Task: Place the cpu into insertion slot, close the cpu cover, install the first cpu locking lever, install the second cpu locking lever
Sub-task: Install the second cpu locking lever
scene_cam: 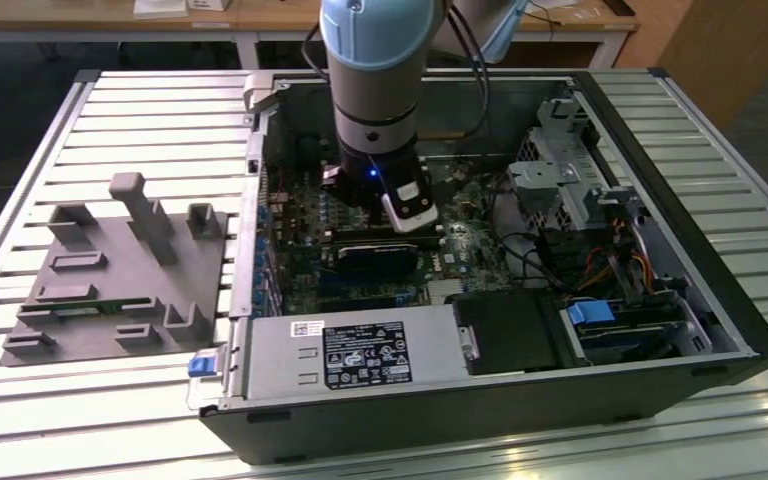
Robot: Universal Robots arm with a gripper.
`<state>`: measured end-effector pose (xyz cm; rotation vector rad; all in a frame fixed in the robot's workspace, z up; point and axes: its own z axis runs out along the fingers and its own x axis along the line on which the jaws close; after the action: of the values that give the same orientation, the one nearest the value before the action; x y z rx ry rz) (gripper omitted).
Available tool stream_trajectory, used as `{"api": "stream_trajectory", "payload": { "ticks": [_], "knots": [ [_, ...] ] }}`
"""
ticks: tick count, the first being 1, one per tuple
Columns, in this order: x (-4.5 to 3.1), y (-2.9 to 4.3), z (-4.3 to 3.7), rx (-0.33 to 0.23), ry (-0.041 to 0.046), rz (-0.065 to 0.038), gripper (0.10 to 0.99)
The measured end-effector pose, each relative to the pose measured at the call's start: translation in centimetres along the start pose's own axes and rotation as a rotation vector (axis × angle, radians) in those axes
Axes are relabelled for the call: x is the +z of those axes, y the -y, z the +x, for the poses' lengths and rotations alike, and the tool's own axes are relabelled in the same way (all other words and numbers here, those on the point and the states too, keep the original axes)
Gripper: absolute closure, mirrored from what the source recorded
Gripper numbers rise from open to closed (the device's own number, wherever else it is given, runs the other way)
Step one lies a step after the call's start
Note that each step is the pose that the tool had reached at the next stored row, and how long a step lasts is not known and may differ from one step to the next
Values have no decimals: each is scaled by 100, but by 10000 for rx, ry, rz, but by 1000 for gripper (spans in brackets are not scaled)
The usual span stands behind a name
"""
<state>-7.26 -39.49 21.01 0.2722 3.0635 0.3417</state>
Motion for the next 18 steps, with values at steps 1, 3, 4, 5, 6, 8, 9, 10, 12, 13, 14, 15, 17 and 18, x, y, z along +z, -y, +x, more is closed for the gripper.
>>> {"api": "stream_trajectory", "payload": {
  "ticks": [1, 3, 4, 5, 6, 8, 9, 10, 12, 13, 14, 15, 17, 18],
  "knots": [
    [-4, 18, 0, 0, -1, -44, 980],
    [-11, 53, -2, -1, -1, -128, 980],
    [-14, 71, -2, -1, -3, -182, 980],
    [-16, 85, 3, -1, -2, -237, 980],
    [-16, 96, 12, -1, 3, -291, 980],
    [-12, 114, 38, -5, 19, -396, 980],
    [-9, 123, 52, -6, 24, -448, 980],
    [-6, 130, 67, -8, 28, -503, 980],
    [3, 145, 96, -12, 35, -614, 980],
    [7, 152, 110, -16, 38, -663, 980],
    [13, 158, 123, -20, 43, -711, 980],
    [19, 163, 135, -24, 47, -753, 980],
    [34, 171, 158, -34, 57, -828, 980],
    [43, 175, 165, -38, 62, -859, 980]
  ]
}}
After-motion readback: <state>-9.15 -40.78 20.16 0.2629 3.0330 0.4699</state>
